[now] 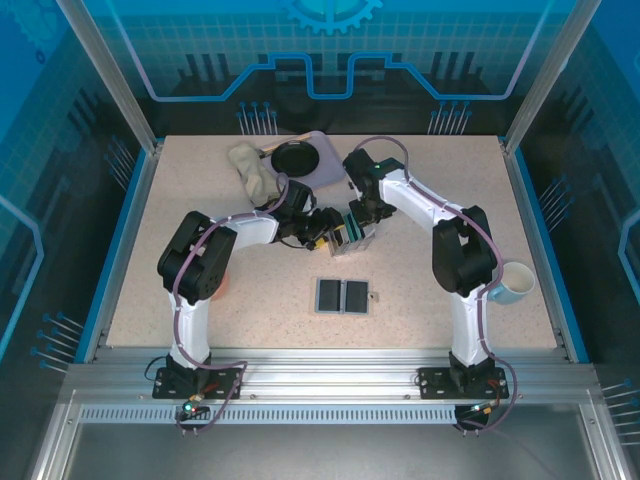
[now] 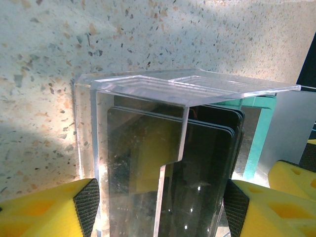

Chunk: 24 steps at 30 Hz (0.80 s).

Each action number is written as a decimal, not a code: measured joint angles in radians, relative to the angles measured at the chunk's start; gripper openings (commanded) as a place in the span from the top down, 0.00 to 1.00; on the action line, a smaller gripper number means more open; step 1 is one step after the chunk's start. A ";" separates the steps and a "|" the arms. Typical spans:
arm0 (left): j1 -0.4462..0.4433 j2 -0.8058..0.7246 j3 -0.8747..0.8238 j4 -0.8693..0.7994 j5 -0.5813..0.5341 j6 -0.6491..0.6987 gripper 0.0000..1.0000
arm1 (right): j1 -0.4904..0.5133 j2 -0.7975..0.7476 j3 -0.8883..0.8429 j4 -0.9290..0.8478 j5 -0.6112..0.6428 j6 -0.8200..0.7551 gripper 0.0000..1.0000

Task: Put the credit cards into the card holder
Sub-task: Pick up the credit card from the storage box.

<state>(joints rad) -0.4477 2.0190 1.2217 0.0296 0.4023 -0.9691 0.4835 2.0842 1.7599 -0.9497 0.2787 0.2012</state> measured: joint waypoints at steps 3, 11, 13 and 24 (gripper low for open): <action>0.000 0.000 0.000 0.000 0.000 0.000 0.30 | 0.000 0.001 0.000 0.000 0.000 0.000 0.56; 0.000 0.000 0.000 0.000 0.000 0.000 0.30 | 0.000 0.032 0.000 0.003 -0.007 0.000 0.51; 0.000 0.000 0.000 0.000 0.000 0.000 0.30 | 0.000 0.035 0.001 0.004 -0.010 0.000 0.52; 0.000 0.000 0.000 0.000 0.000 0.000 0.30 | 0.000 0.032 0.002 0.004 0.003 0.000 0.57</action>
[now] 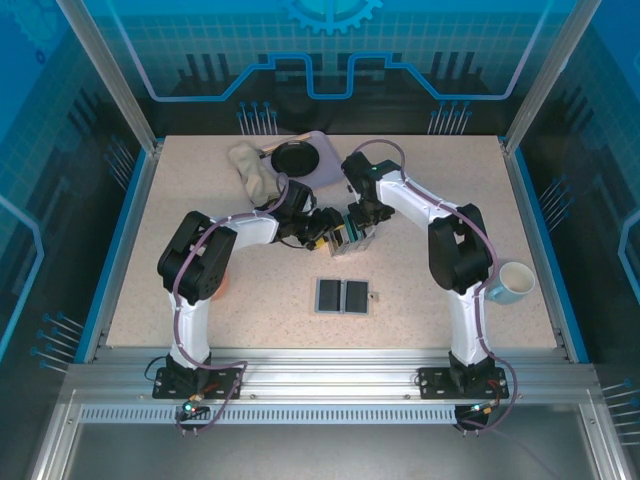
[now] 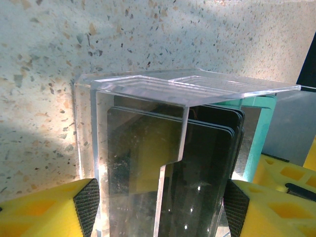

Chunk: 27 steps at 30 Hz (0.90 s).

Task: Put the credit cards into the card holder
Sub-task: Pick up the credit card from the storage box.

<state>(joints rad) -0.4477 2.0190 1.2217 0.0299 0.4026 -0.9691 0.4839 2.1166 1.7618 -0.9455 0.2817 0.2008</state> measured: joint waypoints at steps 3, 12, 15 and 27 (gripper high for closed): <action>0.000 0.000 0.000 0.001 0.000 0.000 0.30 | 0.000 -0.005 0.000 0.000 0.007 0.000 0.57; 0.000 0.004 0.000 0.005 0.010 0.000 0.30 | 0.000 -0.017 0.000 -0.001 0.026 0.000 0.58; 0.000 0.004 0.000 0.005 0.011 0.000 0.30 | 0.000 -0.019 0.000 -0.001 0.026 -0.001 0.61; 0.000 0.005 0.000 0.006 0.015 0.000 0.30 | 0.001 -0.030 0.000 -0.001 0.026 -0.005 0.69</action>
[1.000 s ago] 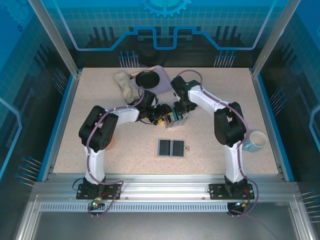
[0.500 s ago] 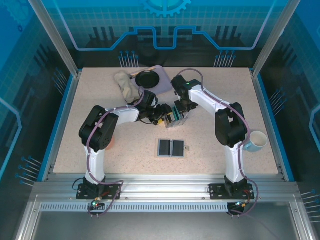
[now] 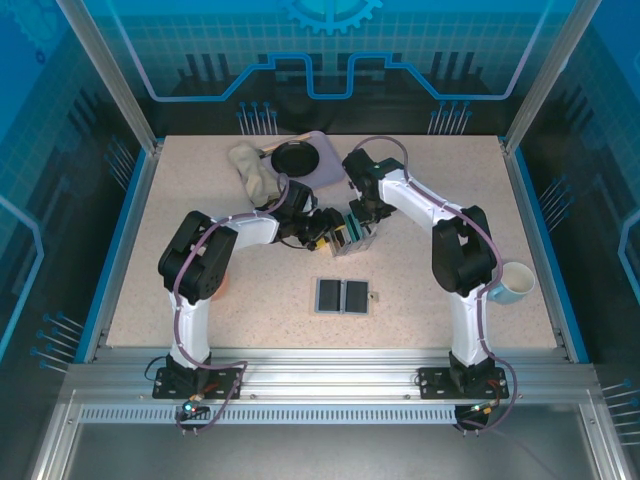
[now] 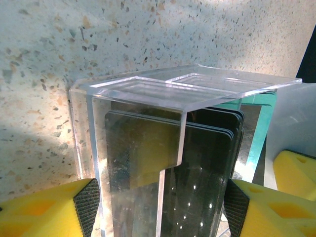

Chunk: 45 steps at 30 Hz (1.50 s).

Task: Put the credit cards into the card holder
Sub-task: Pick up the credit card from the storage box.

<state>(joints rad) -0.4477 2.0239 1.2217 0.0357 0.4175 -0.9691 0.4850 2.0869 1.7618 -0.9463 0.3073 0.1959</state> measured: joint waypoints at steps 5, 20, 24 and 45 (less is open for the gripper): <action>0.000 0.000 0.000 0.000 0.000 0.000 0.30 | 0.003 0.000 0.001 0.000 0.000 -0.004 0.72; 0.000 0.001 0.000 0.000 0.003 0.000 0.30 | 0.006 -0.032 0.001 -0.004 0.020 -0.008 0.80; 0.000 0.001 0.000 0.000 0.003 0.000 0.30 | 0.006 -0.038 0.001 -0.004 0.017 -0.011 0.85; 0.000 -0.042 -0.002 -0.034 0.006 0.012 0.24 | -0.050 -0.308 -0.156 0.085 -0.332 0.089 0.96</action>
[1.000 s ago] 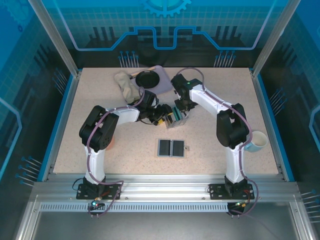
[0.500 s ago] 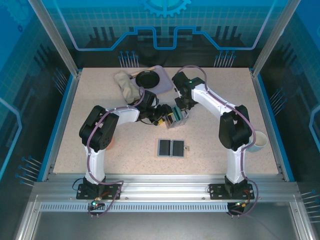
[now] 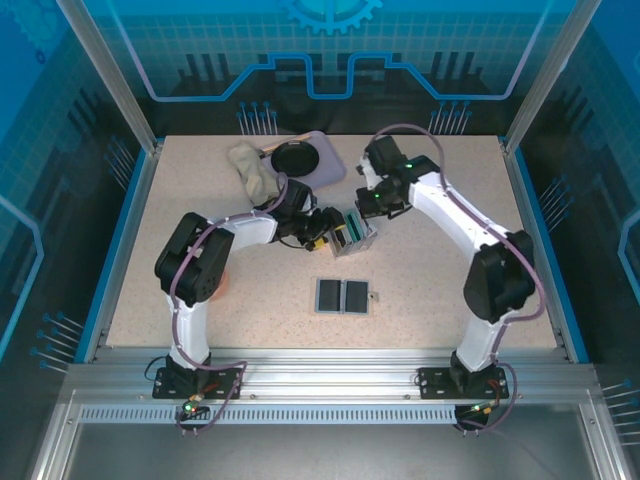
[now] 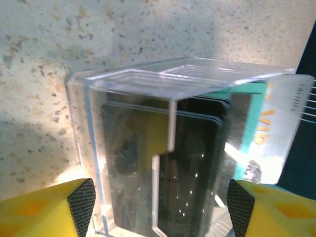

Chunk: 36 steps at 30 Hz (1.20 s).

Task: Put the credit cards into the card holder
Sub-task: Pick up the credit card from the storage box.

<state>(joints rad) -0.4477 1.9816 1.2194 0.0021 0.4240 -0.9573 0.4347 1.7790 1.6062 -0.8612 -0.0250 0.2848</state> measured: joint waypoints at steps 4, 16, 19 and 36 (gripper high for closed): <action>0.000 -0.100 -0.034 0.004 -0.004 0.013 0.22 | -0.079 -0.114 -0.122 0.103 -0.151 0.079 0.96; -0.003 -0.309 -0.143 0.266 0.122 -0.091 0.22 | -0.192 -0.279 -0.352 0.428 -0.539 0.363 0.95; -0.011 -0.309 -0.143 0.336 0.159 -0.131 0.28 | -0.192 -0.280 -0.369 0.498 -0.605 0.421 0.95; -0.024 -0.288 -0.106 0.458 0.248 -0.189 1.00 | -0.215 -0.279 -0.404 0.588 -0.722 0.501 0.78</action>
<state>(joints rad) -0.4713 1.6939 1.1137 0.4599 0.6716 -1.1461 0.2195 1.4998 1.2018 -0.2729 -0.7471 0.7856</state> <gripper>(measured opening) 0.045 0.178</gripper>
